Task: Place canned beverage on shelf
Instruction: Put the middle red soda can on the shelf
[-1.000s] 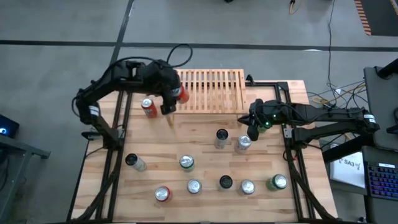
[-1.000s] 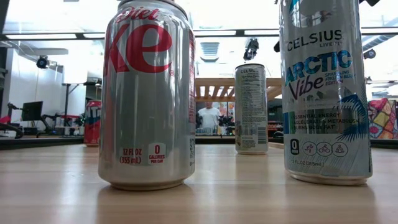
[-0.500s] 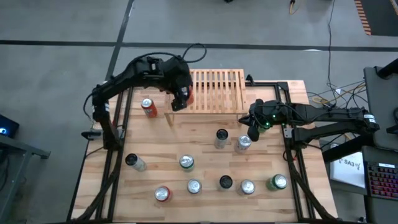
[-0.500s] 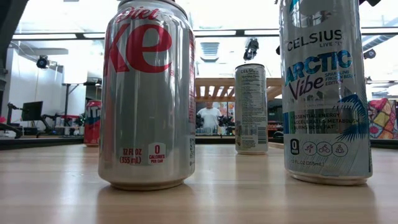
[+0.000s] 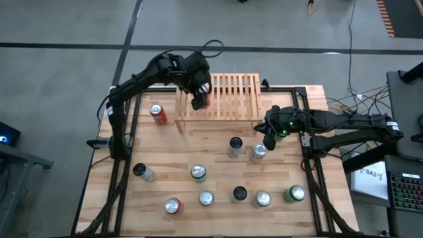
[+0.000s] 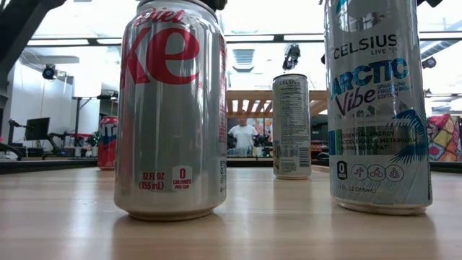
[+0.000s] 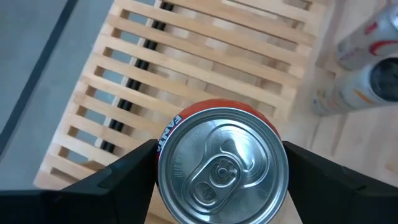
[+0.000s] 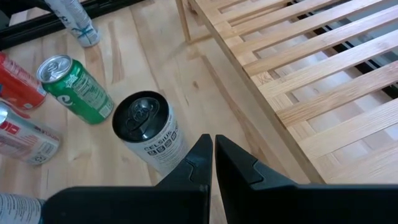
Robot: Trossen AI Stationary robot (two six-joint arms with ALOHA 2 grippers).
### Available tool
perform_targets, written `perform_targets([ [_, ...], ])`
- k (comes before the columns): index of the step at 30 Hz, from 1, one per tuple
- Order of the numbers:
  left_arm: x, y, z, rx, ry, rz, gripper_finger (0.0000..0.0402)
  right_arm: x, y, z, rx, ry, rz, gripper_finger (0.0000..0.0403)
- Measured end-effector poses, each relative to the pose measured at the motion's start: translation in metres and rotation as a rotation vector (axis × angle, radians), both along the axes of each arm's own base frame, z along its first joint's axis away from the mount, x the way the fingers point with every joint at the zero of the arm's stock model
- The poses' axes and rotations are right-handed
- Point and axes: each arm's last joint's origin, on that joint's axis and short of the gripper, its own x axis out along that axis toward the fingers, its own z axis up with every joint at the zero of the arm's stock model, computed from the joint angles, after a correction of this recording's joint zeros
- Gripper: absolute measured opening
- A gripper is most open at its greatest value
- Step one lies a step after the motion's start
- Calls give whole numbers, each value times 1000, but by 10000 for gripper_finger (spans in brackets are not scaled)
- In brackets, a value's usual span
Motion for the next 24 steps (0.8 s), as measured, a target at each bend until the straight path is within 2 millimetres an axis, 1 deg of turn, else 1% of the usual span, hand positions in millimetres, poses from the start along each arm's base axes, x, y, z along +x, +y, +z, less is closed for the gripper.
perform_targets([
  [9,4,10,-7,-1,10,16,287,0,0,0,0,-1,0,9],
  [24,7,14,-6,14,-29,26,287,0,0,0,0,-1,-1,9],
])
